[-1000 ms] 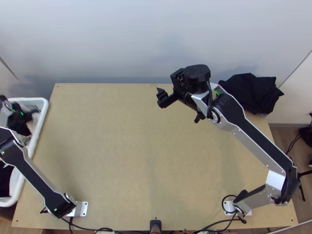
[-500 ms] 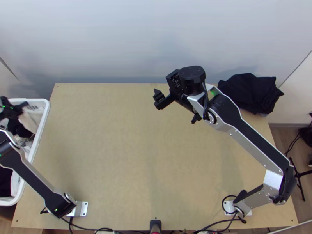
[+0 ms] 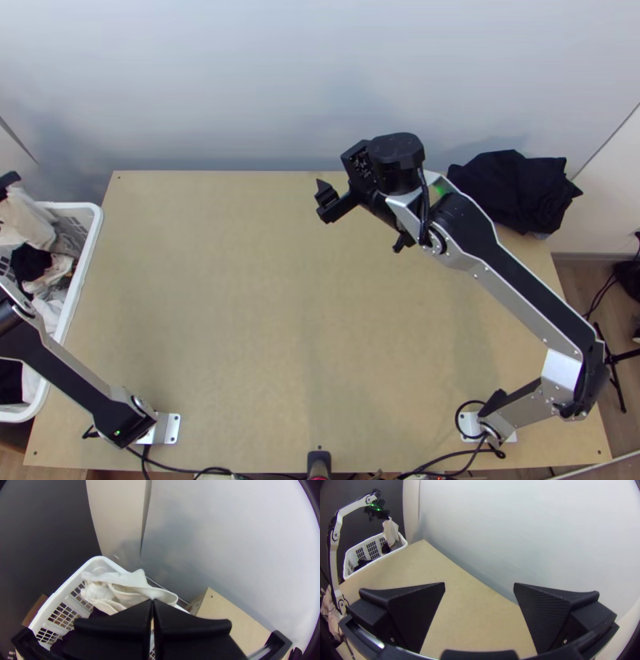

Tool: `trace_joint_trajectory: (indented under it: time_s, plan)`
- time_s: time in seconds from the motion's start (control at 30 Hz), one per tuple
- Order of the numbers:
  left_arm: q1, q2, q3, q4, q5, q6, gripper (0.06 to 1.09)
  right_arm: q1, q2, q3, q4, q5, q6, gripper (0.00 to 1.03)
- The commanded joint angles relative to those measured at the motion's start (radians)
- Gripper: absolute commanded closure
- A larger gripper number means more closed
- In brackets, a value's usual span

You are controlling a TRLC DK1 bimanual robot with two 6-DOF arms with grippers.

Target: Fold the t-shirt

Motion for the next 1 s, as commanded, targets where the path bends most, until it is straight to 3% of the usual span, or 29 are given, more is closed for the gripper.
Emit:
trace_joint_trajectory:
  time_s: [0.0, 0.33, 0.73, 0.97]
  plan:
    - [0.001, -0.124, 0.047, -0.025, 0.006, -0.015, 1.05, -0.003, -0.016, 0.006, 0.0, 0.013, -0.007, 0.07]
    - [-0.009, -0.341, 0.08, -0.031, 0.006, -0.07, 1.05, -0.029, -0.083, -0.013, 0.0, 0.013, -0.004, 0.07]
    - [-0.038, -0.562, 0.12, 0.098, -0.032, -0.113, 1.05, -0.068, -0.214, -0.121, 0.003, 0.012, 0.004, 0.07]
    - [-0.207, -0.669, 0.114, 0.073, -0.053, -0.11, 1.05, -0.126, -0.34, -0.25, 0.011, 0.012, 0.01, 0.07]
